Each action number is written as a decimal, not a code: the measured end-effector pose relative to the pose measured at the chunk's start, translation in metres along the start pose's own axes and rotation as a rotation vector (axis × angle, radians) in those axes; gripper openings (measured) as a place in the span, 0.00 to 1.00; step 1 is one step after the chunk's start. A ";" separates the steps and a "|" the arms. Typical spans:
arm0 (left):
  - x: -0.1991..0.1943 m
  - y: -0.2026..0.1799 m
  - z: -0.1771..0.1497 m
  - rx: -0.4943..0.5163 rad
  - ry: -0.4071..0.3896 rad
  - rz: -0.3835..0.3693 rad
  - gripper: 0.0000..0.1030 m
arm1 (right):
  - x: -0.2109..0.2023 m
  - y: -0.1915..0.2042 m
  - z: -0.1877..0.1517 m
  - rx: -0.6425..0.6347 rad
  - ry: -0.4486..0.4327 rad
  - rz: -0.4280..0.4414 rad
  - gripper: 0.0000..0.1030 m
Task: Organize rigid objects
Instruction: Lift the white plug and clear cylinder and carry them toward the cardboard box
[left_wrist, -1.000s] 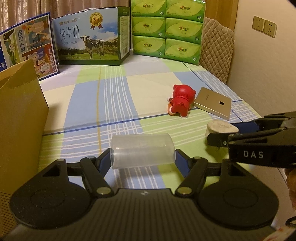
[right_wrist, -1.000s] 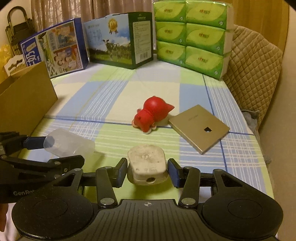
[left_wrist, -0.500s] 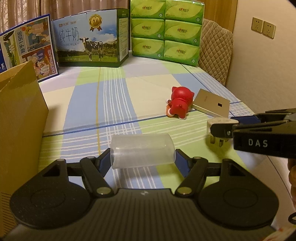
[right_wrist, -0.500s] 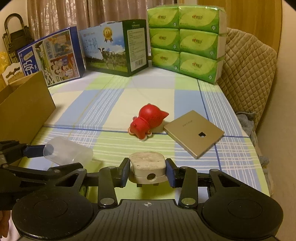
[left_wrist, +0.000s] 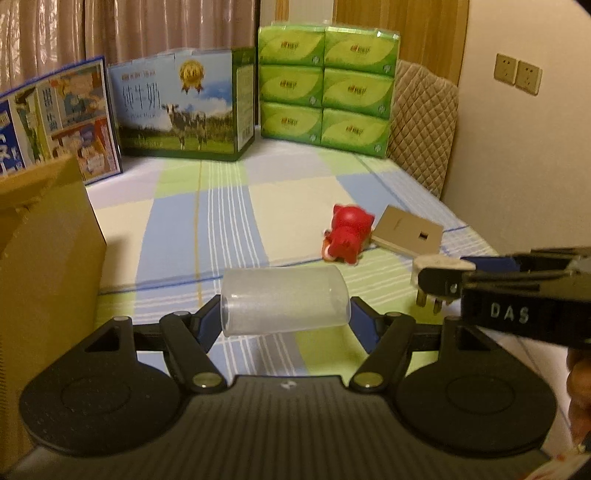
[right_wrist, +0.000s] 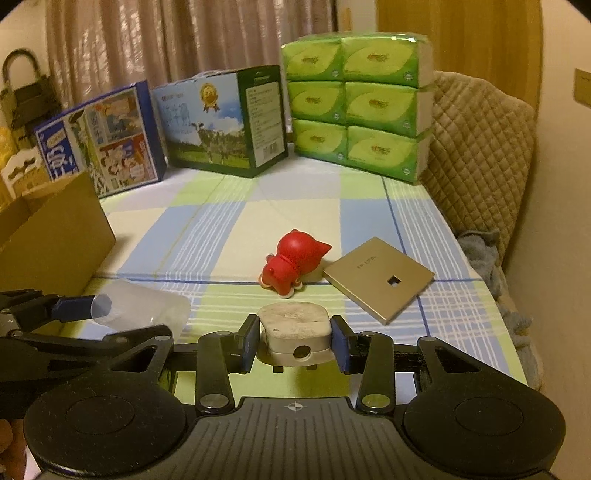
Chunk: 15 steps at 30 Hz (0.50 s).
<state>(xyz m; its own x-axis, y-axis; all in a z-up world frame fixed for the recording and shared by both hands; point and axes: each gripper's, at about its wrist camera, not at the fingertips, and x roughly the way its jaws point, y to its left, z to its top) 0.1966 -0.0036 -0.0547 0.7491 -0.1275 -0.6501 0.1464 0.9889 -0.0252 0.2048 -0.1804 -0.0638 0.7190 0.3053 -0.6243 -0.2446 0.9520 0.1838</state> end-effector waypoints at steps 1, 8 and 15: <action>-0.007 -0.001 0.002 0.001 -0.005 -0.002 0.66 | -0.005 0.001 0.000 0.005 -0.004 -0.002 0.37; -0.062 -0.001 0.009 0.008 -0.046 -0.002 0.66 | -0.055 0.016 0.000 0.043 -0.044 -0.003 0.37; -0.119 0.010 0.014 -0.024 -0.067 0.008 0.66 | -0.104 0.038 0.010 0.034 -0.091 0.013 0.37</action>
<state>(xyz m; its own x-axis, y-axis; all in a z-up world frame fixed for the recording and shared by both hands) 0.1179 0.0205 0.0328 0.7919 -0.1238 -0.5980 0.1257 0.9913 -0.0387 0.1270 -0.1763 0.0155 0.7728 0.3163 -0.5503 -0.2331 0.9478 0.2175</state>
